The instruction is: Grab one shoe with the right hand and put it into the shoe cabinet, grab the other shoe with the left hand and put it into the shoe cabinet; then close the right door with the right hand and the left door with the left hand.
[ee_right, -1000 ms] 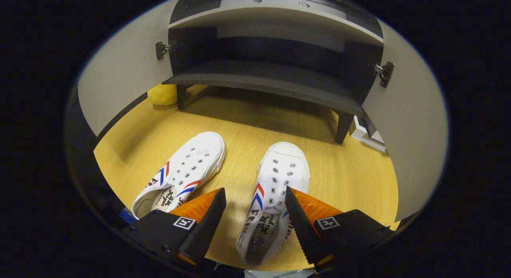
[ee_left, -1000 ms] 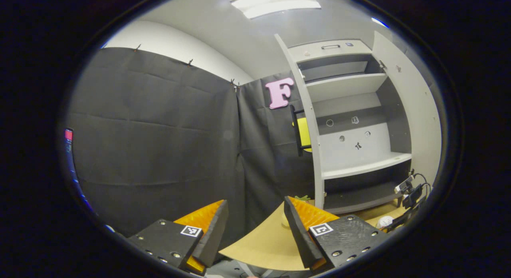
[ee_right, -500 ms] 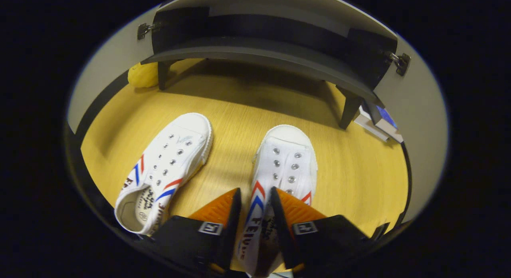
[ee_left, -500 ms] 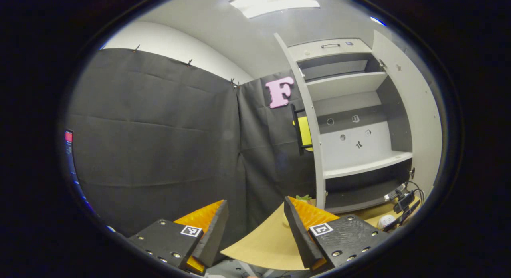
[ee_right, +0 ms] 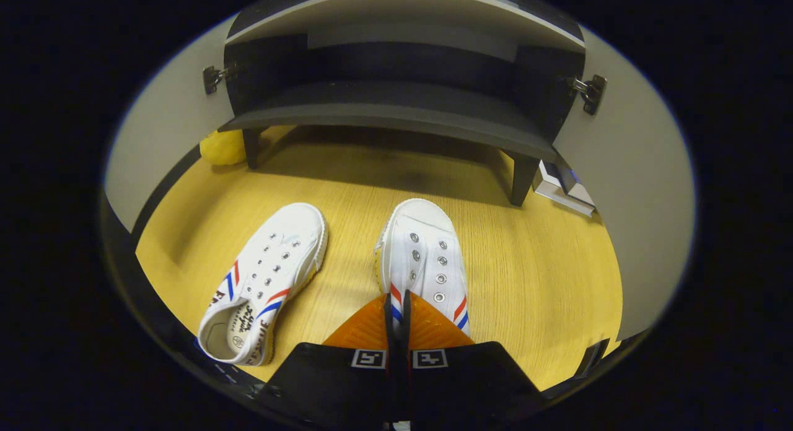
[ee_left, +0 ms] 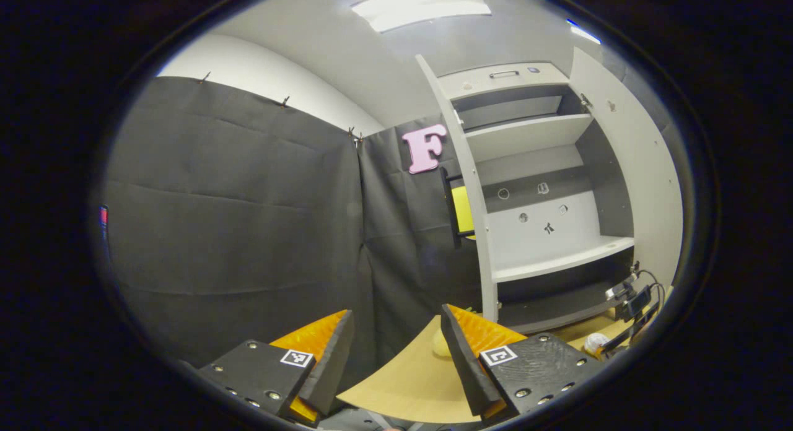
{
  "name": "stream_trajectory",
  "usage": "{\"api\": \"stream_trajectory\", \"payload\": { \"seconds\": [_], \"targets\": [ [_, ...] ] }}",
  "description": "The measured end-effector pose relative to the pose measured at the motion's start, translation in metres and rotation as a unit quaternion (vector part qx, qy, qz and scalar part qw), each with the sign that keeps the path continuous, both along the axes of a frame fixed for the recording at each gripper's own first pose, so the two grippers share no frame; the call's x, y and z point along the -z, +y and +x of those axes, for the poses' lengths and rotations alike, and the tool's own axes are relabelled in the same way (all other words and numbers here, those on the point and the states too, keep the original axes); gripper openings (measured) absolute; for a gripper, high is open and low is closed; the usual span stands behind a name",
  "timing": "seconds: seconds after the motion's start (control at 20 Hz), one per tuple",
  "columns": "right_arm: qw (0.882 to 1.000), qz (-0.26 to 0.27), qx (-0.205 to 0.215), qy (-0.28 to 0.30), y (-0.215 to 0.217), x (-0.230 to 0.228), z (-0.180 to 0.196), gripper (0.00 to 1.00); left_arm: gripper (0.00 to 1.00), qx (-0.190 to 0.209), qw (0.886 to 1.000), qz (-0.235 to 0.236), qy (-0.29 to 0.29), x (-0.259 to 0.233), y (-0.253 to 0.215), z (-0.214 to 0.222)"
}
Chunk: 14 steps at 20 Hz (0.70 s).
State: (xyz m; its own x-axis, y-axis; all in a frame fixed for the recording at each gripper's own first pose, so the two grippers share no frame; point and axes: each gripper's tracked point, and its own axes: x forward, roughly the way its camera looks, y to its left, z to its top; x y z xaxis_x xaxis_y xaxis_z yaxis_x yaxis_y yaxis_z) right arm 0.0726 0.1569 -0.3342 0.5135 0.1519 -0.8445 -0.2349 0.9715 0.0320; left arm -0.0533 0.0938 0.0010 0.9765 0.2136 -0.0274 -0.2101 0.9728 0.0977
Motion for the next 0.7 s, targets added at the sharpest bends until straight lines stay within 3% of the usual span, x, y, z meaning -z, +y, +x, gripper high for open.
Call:
{"api": "stream_trajectory", "payload": {
  "seconds": [0.7],
  "targets": [
    [0.987,0.072,0.015,-0.145,-0.016,-0.187,0.039,0.01,0.82,0.037,0.999,-0.019,-0.012,0.005,-0.033,0.021]
  ]
}}
